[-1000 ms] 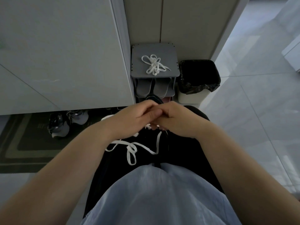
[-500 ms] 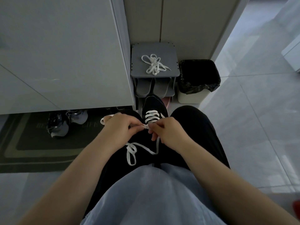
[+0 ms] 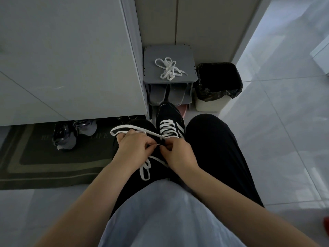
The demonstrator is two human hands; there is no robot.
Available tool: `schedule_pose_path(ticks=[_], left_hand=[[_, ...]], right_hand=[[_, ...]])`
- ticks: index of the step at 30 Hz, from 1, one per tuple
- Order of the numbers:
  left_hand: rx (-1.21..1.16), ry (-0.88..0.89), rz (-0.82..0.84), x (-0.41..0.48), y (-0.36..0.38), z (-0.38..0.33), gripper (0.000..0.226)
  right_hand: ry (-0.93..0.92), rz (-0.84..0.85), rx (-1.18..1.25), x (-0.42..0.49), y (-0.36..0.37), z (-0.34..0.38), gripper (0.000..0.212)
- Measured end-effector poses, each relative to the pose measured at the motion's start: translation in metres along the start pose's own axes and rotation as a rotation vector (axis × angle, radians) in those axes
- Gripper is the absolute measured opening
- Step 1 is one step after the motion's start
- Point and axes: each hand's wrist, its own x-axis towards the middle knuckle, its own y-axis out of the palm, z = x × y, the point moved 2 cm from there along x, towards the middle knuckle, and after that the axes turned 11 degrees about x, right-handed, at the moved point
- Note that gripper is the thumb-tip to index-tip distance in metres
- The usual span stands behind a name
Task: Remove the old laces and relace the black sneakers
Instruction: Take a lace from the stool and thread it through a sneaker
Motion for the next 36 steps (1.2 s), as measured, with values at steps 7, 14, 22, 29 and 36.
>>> schedule_pose_path(ticks=[7,14,22,29,36], left_hand=[[0.005,0.005,-0.034,-0.001,0.004,0.002,0.019],[0.075,0.016,-0.011,0.005,0.005,-0.006,0.020],[0.018,0.030,-0.160,0.002,-0.004,-0.010,0.026],[0.102,0.064,-0.040,0.028,-0.008,0.002,0.015],[-0.387,0.081,0.110,0.030,-0.042,0.019,0.011]], right_hand=[[0.023,-0.001,0.104,-0.003,-0.001,-0.003,0.013],[0.034,0.048,0.132,-0.001,-0.004,-0.009,0.018],[-0.031,-0.024,0.218,-0.012,-0.018,0.000,0.007],[-0.125,-0.183,1.315,-0.010,-0.124,0.033,0.021],[-0.276,-0.167,0.647,-0.018,-0.159,0.042,0.025]])
